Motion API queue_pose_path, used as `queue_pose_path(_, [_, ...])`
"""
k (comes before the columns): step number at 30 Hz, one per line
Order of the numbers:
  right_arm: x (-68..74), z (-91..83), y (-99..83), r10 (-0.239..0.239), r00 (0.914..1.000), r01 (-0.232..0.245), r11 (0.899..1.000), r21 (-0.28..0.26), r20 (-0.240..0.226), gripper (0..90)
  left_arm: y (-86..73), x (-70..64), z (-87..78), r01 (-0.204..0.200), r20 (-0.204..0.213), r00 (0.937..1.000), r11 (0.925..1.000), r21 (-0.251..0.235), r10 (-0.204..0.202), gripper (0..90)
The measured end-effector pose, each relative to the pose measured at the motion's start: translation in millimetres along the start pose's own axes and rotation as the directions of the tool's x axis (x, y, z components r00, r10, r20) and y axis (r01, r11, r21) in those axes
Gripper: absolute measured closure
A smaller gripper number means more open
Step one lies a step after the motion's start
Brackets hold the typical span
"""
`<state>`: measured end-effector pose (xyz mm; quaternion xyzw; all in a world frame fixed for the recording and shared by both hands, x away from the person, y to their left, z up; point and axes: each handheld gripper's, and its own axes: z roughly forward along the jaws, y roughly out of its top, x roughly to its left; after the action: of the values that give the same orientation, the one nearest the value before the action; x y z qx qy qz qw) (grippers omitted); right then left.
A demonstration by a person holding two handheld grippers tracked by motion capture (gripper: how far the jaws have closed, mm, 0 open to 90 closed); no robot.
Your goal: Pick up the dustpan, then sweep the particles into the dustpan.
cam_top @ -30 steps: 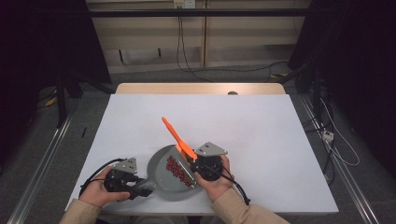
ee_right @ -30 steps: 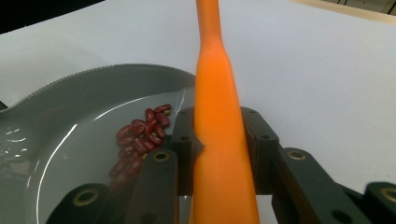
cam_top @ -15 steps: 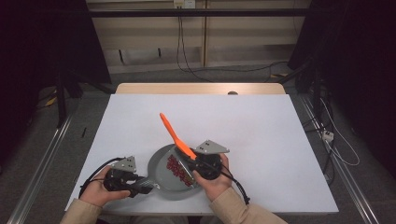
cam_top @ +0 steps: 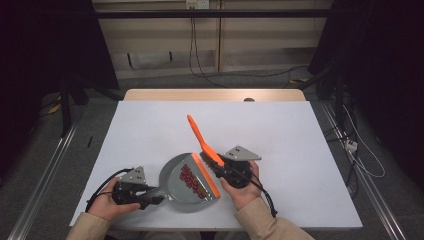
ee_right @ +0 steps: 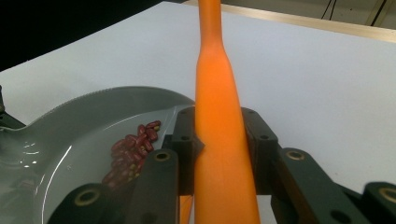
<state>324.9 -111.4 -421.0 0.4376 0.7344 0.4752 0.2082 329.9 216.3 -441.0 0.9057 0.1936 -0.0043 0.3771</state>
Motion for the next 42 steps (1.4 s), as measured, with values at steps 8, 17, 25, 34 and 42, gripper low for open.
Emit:
queue_pose_path(8, [-1.4,-0.1,-0.2,0.002,1.0,-0.002,1.0,0.005,0.001,71.0,10.8,-6.4,6.7,-0.034,-0.088,0.9952,0.9953,0.09,0.042,46.3])
queue_pose_path(17, [-5.0,-4.1,-0.5,0.01,0.9999,-0.01,1.0,-0.001,0.002,71.0,12.6,-5.0,8.2,0.0,-0.072,0.9974,0.9984,0.057,0.004,63.5])
queue_pose_path(25, [-12.1,-8.1,-0.3,0.02,0.9997,-0.019,1.0,-0.007,0.013,71.0,11.7,-4.3,6.1,-0.005,-0.102,0.9947,1.0,0.001,0.005,63.7])
queue_pose_path(34, [-21.5,-12.9,0.1,0.025,0.9993,-0.025,1.0,-0.011,0.028,71.1,13.2,-0.6,0.9,0.019,-0.106,0.9941,0.9994,-0.028,-0.022,63.7])
queue_pose_path(42, [-30.1,-17.6,0.5,0.034,0.9987,-0.033,0.999,-0.01,0.04,71.1,14.1,2.6,-5.1,0.062,-0.123,0.9901,0.9969,-0.048,-0.067,63.7])
